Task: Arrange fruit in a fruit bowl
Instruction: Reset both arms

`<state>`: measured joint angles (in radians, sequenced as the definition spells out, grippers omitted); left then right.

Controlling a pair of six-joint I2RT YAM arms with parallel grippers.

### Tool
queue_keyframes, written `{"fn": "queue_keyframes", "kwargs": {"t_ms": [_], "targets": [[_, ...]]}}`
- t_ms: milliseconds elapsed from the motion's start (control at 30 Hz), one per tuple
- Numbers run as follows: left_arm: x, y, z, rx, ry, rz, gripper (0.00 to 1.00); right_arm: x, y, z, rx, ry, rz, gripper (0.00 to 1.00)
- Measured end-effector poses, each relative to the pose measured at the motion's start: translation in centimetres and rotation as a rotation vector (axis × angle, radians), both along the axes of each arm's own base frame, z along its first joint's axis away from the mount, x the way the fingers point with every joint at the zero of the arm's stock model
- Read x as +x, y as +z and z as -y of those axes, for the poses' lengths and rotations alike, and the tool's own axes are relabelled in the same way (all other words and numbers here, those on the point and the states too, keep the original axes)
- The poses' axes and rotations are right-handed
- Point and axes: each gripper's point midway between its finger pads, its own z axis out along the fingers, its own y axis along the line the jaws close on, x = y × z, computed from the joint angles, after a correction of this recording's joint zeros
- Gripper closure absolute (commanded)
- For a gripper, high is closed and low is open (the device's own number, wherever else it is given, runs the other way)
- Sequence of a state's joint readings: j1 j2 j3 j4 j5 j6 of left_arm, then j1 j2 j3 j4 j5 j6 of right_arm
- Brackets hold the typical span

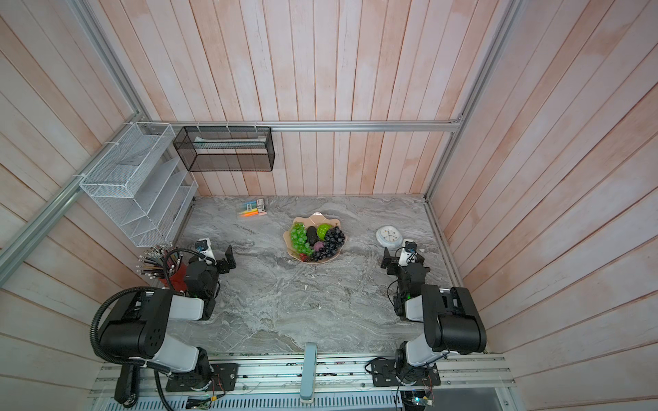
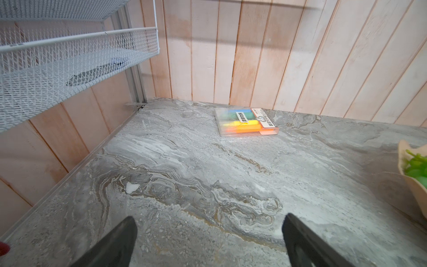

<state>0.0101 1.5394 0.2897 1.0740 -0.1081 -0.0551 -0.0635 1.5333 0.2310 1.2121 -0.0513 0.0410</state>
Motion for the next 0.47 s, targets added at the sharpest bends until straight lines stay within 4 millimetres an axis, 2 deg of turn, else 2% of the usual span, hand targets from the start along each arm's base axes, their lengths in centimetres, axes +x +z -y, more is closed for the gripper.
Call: {"fn": "queue_keyframes", "kwargs": {"t_ms": [467], "targets": [[0.03, 0.12, 0.12, 0.007, -0.004, 0.004, 0.00, -0.04, -0.20, -0.05, -0.007, 0.004, -0.008, 0.02]]}}
